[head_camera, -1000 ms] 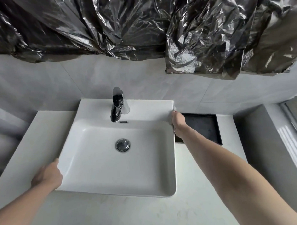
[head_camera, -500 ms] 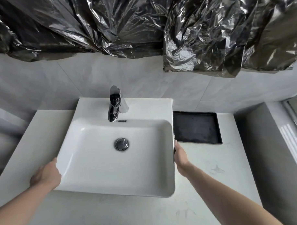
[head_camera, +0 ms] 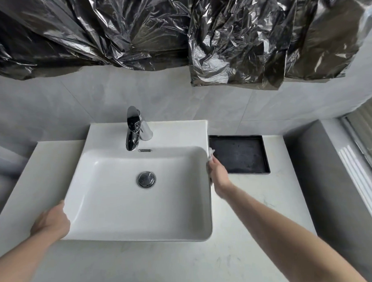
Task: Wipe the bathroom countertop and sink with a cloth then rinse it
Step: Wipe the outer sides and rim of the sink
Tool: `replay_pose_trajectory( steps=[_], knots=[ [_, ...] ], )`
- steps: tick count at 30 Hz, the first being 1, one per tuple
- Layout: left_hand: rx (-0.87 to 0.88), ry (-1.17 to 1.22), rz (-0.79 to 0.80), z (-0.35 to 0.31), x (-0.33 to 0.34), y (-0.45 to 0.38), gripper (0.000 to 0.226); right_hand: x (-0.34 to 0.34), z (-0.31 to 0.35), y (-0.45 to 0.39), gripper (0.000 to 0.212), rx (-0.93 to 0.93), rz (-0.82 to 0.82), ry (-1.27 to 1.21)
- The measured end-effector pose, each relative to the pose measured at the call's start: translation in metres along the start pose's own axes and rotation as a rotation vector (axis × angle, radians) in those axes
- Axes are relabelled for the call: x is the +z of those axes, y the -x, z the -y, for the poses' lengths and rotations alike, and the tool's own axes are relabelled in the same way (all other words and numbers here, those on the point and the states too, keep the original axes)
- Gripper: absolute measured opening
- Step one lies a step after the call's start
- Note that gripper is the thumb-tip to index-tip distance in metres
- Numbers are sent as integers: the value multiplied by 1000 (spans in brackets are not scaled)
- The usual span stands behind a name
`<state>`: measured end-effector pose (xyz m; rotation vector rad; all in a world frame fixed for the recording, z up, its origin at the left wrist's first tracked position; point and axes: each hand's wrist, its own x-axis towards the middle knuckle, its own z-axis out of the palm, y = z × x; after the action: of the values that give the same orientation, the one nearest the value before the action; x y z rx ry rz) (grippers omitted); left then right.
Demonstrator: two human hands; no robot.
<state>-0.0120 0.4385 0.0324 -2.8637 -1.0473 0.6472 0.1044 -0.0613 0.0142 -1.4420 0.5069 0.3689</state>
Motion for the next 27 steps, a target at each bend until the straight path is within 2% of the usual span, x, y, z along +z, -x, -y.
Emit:
replay_pose_trajectory(
  steps=[3, 6, 10, 15, 18, 20, 22, 26, 27],
  knots=[
    [-3, 2, 2, 0, 0, 0, 69, 0, 12, -33, 40, 10, -12, 98],
    [8, 10, 8, 1, 2, -1, 69, 2, 8, -21, 32, -14, 3, 150],
    [11, 24, 7, 0, 2, 0, 70, -9, -14, 41, 42, 35, 67, 264],
    [23, 43, 15, -1, 2, -2, 68, -29, -85, 133, 52, 106, 105, 362],
    [15, 32, 9, -2, 1, 1, 68, -32, -111, 164, 49, 169, 110, 288],
    [13, 29, 3, -2, 0, 2, 67, -28, -109, 166, 57, 187, 76, 225],
    [14, 28, -1, -1, 2, 0, 68, -20, -95, 156, 56, 181, 13, 201],
    [15, 15, -7, 0, 3, -1, 69, -6, -63, 106, 32, 64, -10, 79],
    [13, 12, -8, 0, 3, -1, 69, -3, -55, 92, 32, 45, -2, 69]
  ],
)
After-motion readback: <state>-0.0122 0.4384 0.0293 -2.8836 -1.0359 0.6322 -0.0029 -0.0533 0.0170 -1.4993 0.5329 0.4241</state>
